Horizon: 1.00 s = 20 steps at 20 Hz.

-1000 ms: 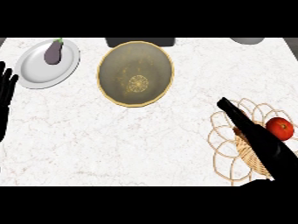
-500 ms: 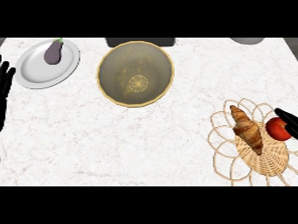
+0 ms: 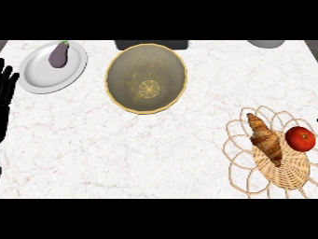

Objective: Pick the croissant from the placemat and place it in the bowl

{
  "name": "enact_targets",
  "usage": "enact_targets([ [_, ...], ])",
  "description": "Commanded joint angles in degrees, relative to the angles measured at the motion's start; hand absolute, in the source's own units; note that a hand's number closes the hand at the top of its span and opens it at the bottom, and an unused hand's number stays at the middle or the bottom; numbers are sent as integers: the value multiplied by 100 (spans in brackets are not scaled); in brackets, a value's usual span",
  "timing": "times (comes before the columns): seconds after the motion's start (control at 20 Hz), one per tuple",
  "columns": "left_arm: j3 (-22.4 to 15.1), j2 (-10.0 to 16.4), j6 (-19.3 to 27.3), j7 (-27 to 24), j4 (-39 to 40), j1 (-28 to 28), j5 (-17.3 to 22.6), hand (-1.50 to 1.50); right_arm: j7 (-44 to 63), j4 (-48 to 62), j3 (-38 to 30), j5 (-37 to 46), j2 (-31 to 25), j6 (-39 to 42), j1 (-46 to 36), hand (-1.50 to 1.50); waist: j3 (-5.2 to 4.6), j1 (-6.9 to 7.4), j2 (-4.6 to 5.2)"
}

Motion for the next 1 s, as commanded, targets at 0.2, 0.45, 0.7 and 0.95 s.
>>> enact_targets([
  [0.2, 67, -144, -58, 145, 78, -265, -144, 0, 431, -44, -100, 279, -606, 1097, -240, -150, 6, 78, 18],
  [0.45, 156, -363, -205, -55, 593, -550, -404, 0, -94, 503, 455, 1504, 55, 990, -428, -150, 10, 87, 30],
  [0.7, 262, -464, -320, 56, -24, -9, -440, 0, -685, 1338, 580, 2075, 286, 1088, -833, -150, 12, 124, 19],
  [0.95, 409, -579, -495, 17, 29, 28, -500, 0, -584, 1744, 1055, 2640, 767, 1011, -1118, -150, 10, 113, 20],
])
